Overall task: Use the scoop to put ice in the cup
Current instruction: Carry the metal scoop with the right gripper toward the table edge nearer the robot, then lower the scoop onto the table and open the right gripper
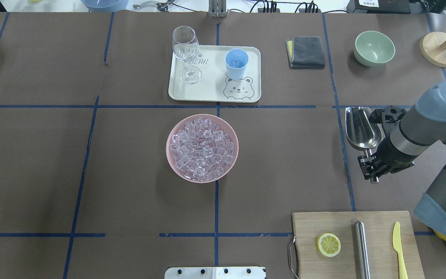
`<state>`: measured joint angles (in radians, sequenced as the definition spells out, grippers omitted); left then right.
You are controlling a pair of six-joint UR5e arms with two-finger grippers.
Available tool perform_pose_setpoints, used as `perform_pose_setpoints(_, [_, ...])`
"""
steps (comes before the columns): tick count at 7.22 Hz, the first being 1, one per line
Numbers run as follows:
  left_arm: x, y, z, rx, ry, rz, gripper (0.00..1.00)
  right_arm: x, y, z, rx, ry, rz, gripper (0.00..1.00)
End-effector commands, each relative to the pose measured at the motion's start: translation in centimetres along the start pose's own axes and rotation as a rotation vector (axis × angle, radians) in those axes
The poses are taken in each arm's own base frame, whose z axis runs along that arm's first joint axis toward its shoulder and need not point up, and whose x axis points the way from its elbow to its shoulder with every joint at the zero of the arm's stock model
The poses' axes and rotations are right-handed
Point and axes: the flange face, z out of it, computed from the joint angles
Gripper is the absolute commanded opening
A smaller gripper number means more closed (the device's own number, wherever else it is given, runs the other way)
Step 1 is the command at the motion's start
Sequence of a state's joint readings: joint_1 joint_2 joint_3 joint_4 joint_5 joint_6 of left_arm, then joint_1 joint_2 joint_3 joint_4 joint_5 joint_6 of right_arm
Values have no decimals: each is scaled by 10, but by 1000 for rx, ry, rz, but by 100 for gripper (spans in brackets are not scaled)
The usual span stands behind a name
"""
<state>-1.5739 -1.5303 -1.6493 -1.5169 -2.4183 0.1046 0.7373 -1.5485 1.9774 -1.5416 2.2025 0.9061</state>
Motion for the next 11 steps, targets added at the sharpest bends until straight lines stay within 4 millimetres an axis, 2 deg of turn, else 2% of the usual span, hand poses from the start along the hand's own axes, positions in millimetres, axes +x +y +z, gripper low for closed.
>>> perform_pose_setpoints(1, [0, 0, 0, -1, -1, -1, 100, 1, 4, 18, -28, 19, -4, 0])
perform_pose_setpoints(2, [0, 0, 0, -1, 1, 1, 100, 2, 5, 19, -29, 20, -4, 0])
perform_pose_setpoints(4, [-1, 1, 1, -2, -1, -1, 100, 27, 17, 28, -10, -7, -29, 0])
perform_pose_setpoints(5, [-1, 1, 1, -2, -1, -1, 100, 28, 18, 29, -5, -12, -31, 0])
perform_pose_setpoints(8, [0, 0, 0, 0, -4, 0, 100, 15, 25, 48, -40, -1, -55, 0])
perform_pose_setpoints(11, [-1, 1, 0, -1, -4, 1, 100, 15, 25, 52, -47, 7, -53, 0])
